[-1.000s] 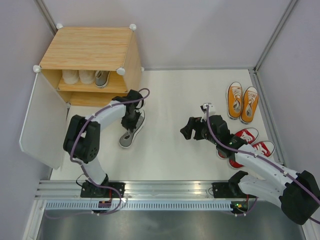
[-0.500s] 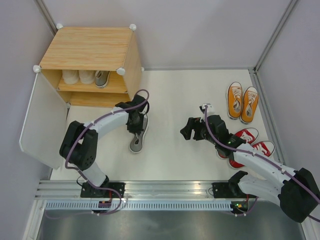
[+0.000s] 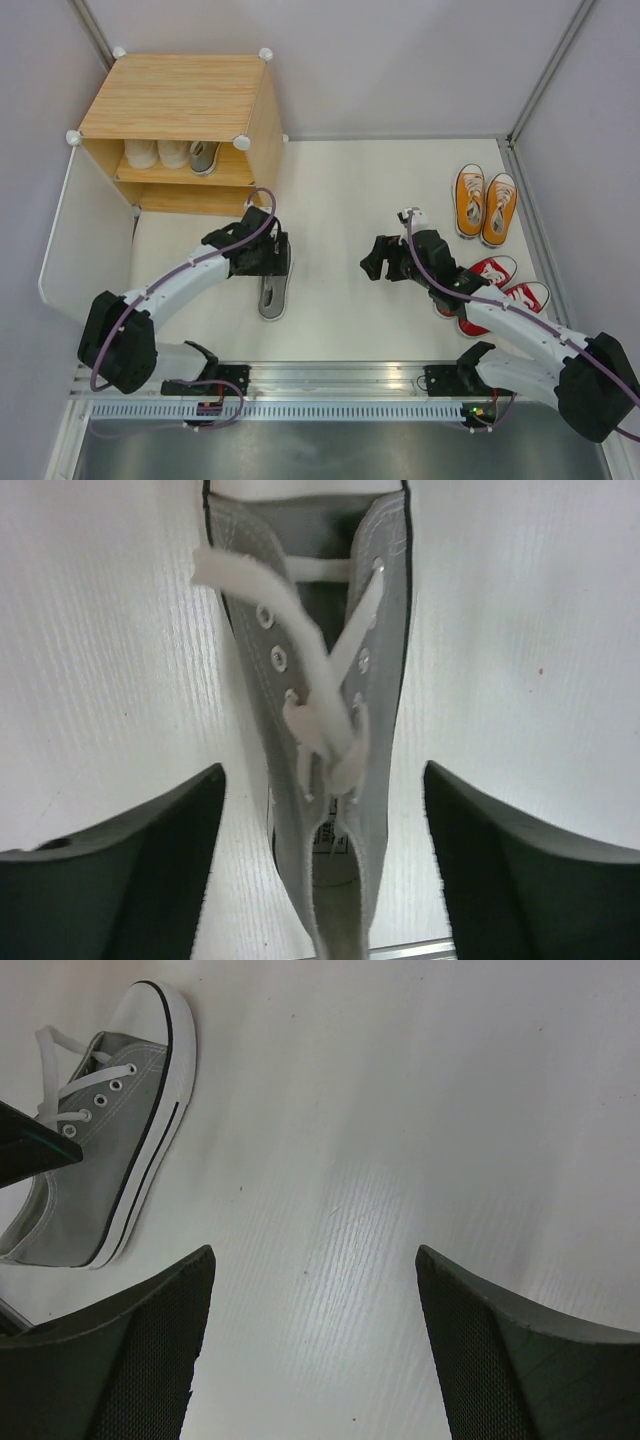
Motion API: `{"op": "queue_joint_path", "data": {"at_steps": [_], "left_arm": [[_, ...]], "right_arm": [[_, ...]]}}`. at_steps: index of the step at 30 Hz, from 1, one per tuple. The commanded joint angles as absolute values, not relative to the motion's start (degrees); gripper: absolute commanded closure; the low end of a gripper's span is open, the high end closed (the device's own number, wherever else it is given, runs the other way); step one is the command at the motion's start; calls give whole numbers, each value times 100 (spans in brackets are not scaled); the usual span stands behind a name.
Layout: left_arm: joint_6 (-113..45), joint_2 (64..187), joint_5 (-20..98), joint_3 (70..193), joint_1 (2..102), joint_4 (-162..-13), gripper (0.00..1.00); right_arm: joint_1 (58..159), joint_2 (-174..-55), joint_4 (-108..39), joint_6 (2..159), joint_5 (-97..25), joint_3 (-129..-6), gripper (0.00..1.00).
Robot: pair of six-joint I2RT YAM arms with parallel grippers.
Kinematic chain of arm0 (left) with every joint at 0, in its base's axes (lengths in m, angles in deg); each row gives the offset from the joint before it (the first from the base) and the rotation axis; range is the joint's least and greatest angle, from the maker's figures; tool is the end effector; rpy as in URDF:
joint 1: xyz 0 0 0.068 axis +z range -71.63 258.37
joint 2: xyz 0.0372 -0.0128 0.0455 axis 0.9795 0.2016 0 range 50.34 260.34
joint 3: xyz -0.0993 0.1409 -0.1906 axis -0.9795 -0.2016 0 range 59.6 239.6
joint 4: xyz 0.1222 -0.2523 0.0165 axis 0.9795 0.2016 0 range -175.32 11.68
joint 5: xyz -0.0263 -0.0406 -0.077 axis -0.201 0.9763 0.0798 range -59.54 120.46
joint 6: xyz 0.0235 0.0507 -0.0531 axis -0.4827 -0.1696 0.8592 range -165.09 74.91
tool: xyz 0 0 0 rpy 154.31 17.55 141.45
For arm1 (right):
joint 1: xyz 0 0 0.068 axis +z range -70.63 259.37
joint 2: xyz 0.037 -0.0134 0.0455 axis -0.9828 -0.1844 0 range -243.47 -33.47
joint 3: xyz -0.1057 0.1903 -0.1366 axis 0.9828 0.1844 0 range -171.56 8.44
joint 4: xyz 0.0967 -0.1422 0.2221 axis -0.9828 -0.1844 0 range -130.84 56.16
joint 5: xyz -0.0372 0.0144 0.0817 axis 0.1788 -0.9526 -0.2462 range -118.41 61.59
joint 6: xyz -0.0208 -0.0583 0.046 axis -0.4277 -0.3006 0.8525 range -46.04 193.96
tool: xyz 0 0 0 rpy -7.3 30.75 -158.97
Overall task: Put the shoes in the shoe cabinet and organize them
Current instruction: Adjust the shoe at the center of the board.
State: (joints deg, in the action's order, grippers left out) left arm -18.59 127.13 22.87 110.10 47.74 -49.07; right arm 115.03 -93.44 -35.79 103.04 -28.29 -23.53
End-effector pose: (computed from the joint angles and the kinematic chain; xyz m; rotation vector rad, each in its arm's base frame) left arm 0.2558 -0.1415 0.1674 0.0525 2.6544 -0.1554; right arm 0.2273 0.1630 0.1864 -0.1230 2.1637 0.6685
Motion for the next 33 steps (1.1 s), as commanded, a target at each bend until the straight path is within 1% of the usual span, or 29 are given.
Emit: {"op": "queue_joint_path", "data": {"at_steps": [1, 2, 5, 10, 15, 18, 22, 27, 33], "left_arm": [[-1662, 12391, 2404, 10978, 4752, -5271, 12], [-1627, 12233, 2413, 10891, 4726, -5288, 1], [-1486, 11917, 2282, 10593, 4551, -5473, 0], [-749, 11731, 1325, 10118, 3944, -5525, 1], [24, 11687, 509, 9564, 3303, -6026, 0], [289, 11792, -72, 9379, 3100, -6123, 0], [561, 11915, -381, 9081, 2933, -6413, 0], [658, 12012, -591, 8764, 2784, -7229, 0], [422, 12591, -479, 8745, 2774, -7740, 1]], "right_arm": [[11497, -9394, -3472, 10226, -2762, -2426, 15], [11488, -9412, -3472, 10226, -2762, -2426, 15], [11488, -9447, -3454, 10226, -2780, -2426, 15], [11488, -9526, -3428, 10244, -2832, -2426, 15], [11488, -9579, -3428, 10261, -2824, -2417, 15], [11488, -9596, -3436, 10261, -2832, -2408, 14], [11488, -9631, -3428, 10261, -2832, -2400, 14], [11488, -9763, -3428, 10270, -2832, -2408, 14], [11479, -9807, -3367, 10270, -2832, -2408, 15]]}}
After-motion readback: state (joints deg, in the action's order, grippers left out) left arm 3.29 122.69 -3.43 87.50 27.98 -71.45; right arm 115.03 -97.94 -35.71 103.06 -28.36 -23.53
